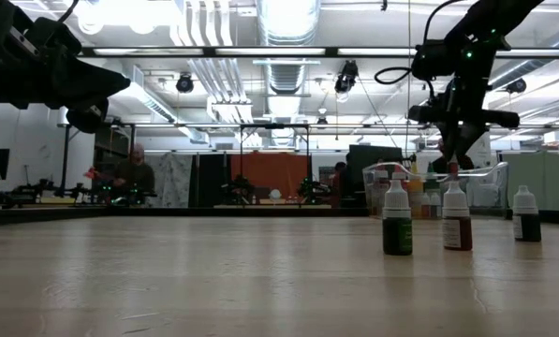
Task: Pick & Place food coloring
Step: Put the top small red food coloring bottle into the bin
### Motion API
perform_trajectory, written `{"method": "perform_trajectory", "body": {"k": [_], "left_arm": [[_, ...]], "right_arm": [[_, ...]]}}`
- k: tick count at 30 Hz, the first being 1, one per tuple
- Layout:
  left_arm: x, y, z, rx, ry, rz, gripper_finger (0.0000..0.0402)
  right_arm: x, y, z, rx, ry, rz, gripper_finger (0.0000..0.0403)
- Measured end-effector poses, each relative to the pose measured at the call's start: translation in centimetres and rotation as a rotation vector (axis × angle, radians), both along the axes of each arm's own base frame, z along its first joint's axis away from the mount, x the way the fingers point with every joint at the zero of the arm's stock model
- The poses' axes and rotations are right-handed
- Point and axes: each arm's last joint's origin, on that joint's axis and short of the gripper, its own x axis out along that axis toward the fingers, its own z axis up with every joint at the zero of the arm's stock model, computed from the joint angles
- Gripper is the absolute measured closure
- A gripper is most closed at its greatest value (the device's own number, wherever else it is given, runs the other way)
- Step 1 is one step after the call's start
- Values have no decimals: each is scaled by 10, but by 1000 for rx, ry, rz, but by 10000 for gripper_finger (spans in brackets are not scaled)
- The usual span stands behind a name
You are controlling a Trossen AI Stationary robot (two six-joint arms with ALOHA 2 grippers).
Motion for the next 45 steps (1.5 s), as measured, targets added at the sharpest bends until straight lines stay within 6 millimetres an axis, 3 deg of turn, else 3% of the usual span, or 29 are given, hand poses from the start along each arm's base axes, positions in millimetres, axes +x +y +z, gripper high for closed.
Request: {"method": "perform_trajectory", "body": {"k": [9,30,45], "left_arm": [[0,0,0,0,0,0,402],[0,0,0,0,0,0,402],[0,0,0,0,0,0,402]], "right_arm": [[-4,0,-2,27,15,-27,349],[-44,-12,-10,53,95,-182,349],[-45,-13,-17,48,87,-176,349]]}}
